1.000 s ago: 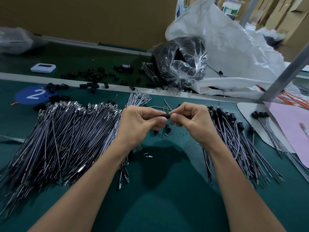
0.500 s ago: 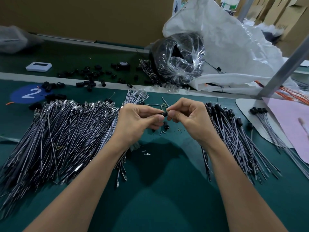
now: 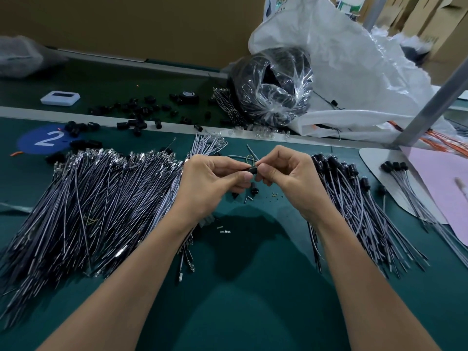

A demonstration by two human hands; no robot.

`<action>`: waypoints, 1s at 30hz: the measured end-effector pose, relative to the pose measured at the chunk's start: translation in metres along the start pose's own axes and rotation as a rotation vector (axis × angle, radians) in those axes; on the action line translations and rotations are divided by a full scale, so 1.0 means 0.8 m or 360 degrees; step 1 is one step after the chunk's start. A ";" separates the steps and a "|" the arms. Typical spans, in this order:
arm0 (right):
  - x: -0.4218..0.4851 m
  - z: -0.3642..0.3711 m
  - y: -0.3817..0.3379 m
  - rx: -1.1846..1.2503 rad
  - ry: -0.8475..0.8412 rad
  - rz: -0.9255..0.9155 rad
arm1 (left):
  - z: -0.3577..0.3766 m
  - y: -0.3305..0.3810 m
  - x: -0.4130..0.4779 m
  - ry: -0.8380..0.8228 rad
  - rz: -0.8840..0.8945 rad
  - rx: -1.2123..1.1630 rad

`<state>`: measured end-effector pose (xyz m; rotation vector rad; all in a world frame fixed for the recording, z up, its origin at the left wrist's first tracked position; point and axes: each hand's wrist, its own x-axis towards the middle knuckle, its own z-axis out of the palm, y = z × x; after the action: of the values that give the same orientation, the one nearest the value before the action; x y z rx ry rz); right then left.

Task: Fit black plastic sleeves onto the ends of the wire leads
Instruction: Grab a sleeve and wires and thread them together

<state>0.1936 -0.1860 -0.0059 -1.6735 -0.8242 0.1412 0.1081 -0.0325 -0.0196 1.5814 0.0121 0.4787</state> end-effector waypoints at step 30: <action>-0.011 0.007 -0.019 0.0395 0.0039 0.0143 | 0.009 0.007 -0.009 -0.0054 -0.0002 -0.0282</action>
<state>0.1777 -0.1860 0.0030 -1.4750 -0.6838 0.2734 0.1022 -0.0422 -0.0163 1.4155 -0.0539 0.4399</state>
